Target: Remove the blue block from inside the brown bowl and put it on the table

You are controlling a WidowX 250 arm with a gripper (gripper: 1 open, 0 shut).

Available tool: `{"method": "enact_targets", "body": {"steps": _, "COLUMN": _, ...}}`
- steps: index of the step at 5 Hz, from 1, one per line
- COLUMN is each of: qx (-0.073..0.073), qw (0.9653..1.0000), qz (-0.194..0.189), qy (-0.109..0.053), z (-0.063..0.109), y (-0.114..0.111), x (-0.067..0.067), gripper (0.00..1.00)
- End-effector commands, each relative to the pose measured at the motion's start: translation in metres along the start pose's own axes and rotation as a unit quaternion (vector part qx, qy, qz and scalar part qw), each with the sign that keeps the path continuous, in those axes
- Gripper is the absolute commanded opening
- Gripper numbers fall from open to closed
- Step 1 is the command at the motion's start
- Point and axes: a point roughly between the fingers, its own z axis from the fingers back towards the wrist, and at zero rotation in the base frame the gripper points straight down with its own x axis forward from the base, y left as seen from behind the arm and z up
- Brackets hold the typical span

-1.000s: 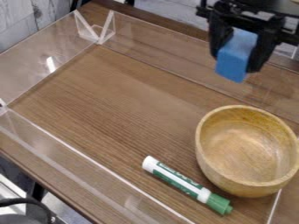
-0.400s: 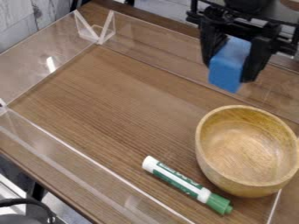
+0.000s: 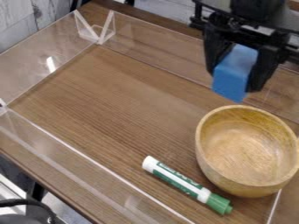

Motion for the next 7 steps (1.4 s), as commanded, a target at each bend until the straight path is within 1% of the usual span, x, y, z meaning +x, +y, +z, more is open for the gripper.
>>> {"method": "enact_targets", "body": {"steps": 1, "qx": -0.006, "qw": 0.9996, "qz": 0.003, "qy": -0.029, "z": 0.015, "y": 0.003, "x": 0.002, "gripper": 0.00}}
{"method": "enact_targets", "body": {"steps": 2, "qx": -0.005, "qw": 0.9995, "qz": 0.009, "qy": -0.030, "z": 0.015, "y": 0.008, "x": 0.003, "gripper": 0.00}}
{"method": "enact_targets", "body": {"steps": 3, "qx": -0.001, "qw": 0.9993, "qz": 0.020, "qy": -0.031, "z": 0.015, "y": 0.023, "x": -0.004, "gripper": 0.00}}
{"method": "enact_targets", "body": {"steps": 4, "qx": 0.003, "qw": 0.9982, "qz": 0.048, "qy": -0.034, "z": 0.013, "y": 0.044, "x": -0.018, "gripper": 0.00}}
{"method": "enact_targets", "body": {"steps": 5, "qx": 0.003, "qw": 0.9976, "qz": 0.056, "qy": -0.040, "z": 0.010, "y": 0.064, "x": -0.028, "gripper": 0.00}}
{"method": "enact_targets", "body": {"steps": 6, "qx": 0.005, "qw": 0.9974, "qz": 0.057, "qy": -0.044, "z": 0.004, "y": 0.073, "x": -0.035, "gripper": 0.00}}
{"method": "enact_targets", "body": {"steps": 7, "qx": 0.009, "qw": 0.9973, "qz": 0.060, "qy": -0.043, "z": -0.004, "y": 0.074, "x": -0.036, "gripper": 0.00}}
